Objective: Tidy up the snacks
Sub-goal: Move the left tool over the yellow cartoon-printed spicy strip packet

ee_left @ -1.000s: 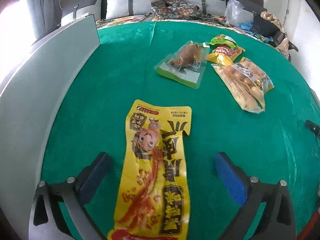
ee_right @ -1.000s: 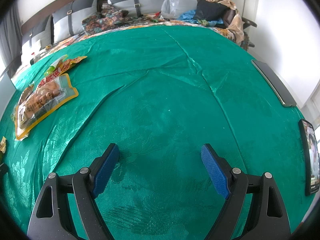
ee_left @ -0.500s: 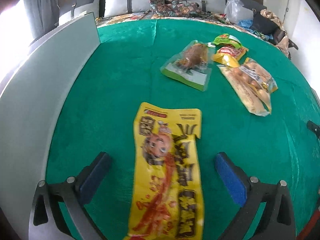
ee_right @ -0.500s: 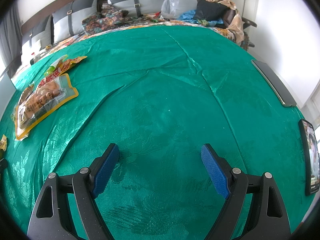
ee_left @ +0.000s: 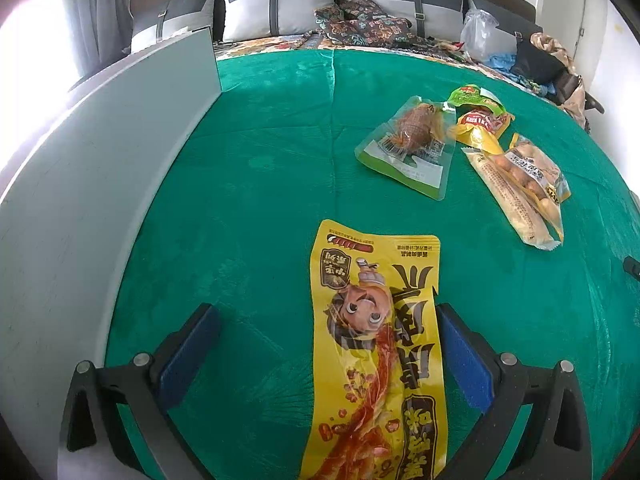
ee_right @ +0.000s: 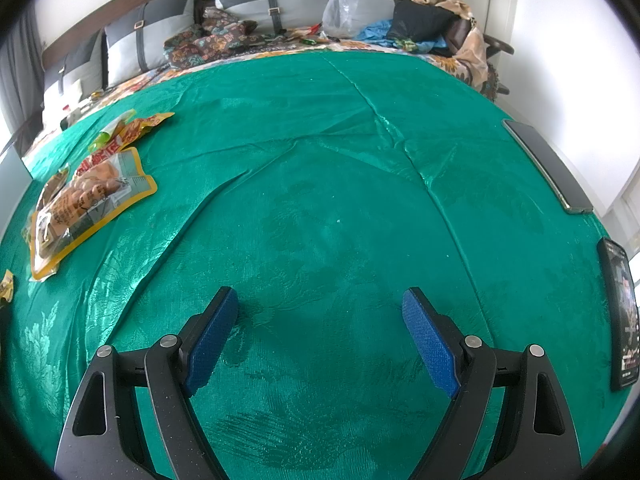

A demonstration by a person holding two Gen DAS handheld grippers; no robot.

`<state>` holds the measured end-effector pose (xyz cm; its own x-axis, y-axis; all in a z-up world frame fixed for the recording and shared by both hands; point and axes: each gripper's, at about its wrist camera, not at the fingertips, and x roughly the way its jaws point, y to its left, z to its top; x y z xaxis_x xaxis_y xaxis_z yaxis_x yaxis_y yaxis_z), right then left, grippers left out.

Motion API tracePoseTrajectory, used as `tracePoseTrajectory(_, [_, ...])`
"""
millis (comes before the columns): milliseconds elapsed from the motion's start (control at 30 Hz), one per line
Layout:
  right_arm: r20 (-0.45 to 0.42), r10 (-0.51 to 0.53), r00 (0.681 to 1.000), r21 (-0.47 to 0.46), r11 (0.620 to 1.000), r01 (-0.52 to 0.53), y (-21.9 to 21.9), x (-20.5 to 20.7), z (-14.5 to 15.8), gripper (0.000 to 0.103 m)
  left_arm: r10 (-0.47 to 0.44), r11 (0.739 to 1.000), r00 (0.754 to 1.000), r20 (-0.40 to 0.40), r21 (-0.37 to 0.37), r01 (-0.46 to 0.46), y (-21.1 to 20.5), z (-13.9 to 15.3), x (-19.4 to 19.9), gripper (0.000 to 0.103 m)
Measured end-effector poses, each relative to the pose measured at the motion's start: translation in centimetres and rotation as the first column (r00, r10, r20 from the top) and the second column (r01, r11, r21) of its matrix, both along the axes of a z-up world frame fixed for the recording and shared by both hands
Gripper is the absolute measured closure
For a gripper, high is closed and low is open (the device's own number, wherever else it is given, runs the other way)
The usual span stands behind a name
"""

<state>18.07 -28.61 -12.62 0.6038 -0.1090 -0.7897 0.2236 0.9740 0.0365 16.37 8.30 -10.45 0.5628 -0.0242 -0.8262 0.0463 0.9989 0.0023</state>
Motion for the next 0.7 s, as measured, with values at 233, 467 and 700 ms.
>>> tracePoseTrajectory(233, [0.0, 0.0, 1.0, 0.0, 1.0, 0.0, -0.1, 0.1, 0.0, 0.016, 0.0, 1.0, 1.0, 0.0, -0.001, 0.0, 0.0, 0.0, 0.0, 0.0])
tracePoseTrajectory(467, [0.0, 0.0, 1.0, 0.0, 1.0, 0.0, 0.0, 0.0, 0.0, 0.016, 0.0, 1.0, 1.0, 0.0, 0.0, 0.0, 0.0, 0.0, 0.0, 0.0])
tracePoseTrajectory(700, [-0.004, 0.006, 1.0, -0.002, 1.0, -0.006, 1.0, -0.3, 0.0, 0.014, -0.001, 1.0, 1.0, 0.001, -0.001, 0.001, 0.0, -0.1, 0.1, 0.0])
